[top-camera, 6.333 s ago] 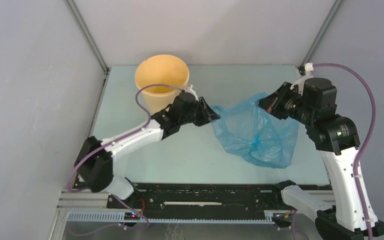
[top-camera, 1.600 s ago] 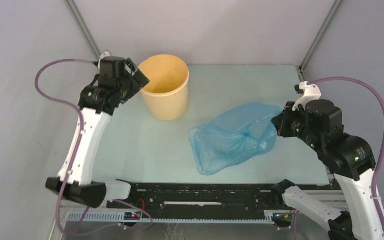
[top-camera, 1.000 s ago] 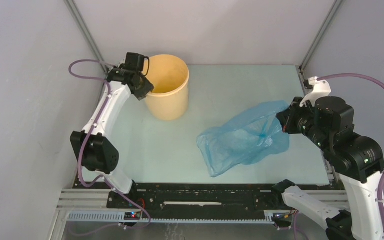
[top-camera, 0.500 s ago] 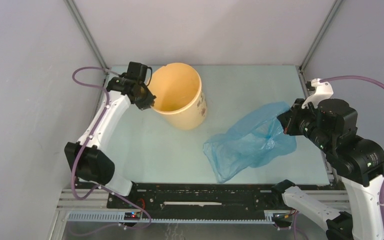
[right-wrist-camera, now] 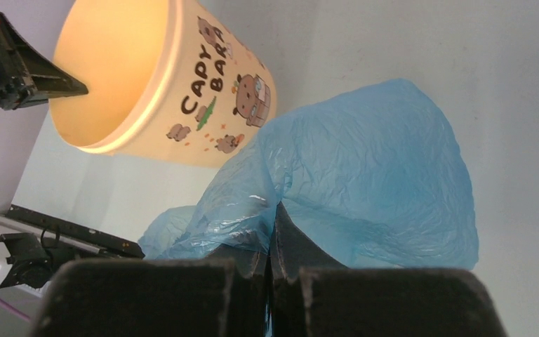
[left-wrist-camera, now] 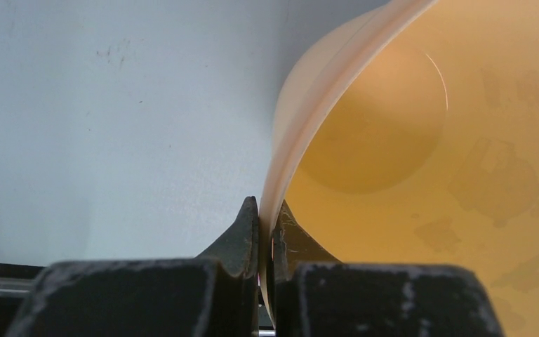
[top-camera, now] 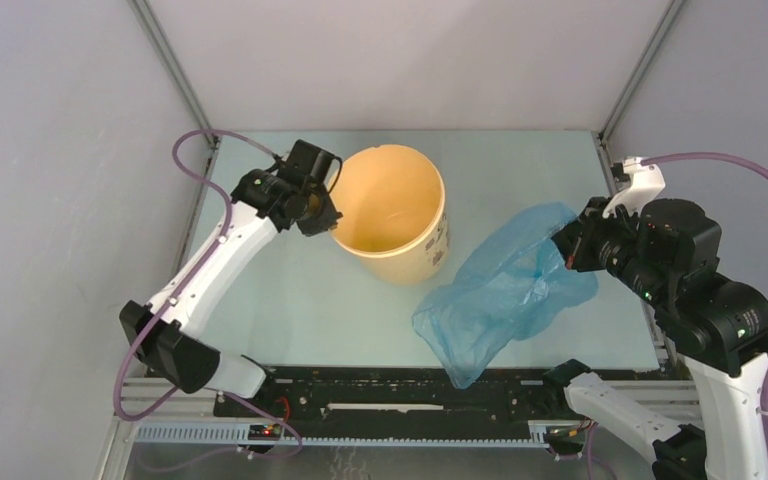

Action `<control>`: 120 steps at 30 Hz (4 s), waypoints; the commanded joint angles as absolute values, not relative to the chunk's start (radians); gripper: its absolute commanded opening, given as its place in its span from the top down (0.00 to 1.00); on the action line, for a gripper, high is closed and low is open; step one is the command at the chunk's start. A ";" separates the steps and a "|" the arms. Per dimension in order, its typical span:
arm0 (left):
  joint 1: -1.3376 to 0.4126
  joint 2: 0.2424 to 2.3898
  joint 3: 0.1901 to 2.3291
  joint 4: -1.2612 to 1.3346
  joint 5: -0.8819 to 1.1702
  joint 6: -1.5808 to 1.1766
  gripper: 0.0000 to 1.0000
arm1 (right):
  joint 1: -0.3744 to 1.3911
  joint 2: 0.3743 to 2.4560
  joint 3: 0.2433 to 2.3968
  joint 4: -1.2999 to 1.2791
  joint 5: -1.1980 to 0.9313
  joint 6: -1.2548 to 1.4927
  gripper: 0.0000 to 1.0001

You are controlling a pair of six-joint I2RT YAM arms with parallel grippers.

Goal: Put the trash bags into the trash bin

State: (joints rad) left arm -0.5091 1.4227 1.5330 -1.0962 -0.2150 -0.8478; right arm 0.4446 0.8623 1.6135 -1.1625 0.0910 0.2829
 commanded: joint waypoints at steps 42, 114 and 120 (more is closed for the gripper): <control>-1.278 1.232 1.390 -0.427 -0.216 -0.516 0.02 | 0.364 1.059 1.948 -1.272 0.337 0.548 1.00; -1.201 1.009 1.877 -0.648 -0.838 -0.229 1.00 | 0.379 1.255 1.871 -0.491 -0.677 0.927 1.00; -1.061 1.106 1.951 -0.687 -0.732 -0.255 1.00 | 0.329 1.336 1.890 -0.532 -0.708 0.919 1.00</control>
State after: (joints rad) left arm -1.1412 1.0397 1.8935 -0.6521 -0.7879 -0.2535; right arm 0.3573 1.3209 1.8572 -0.5545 -0.6582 0.8848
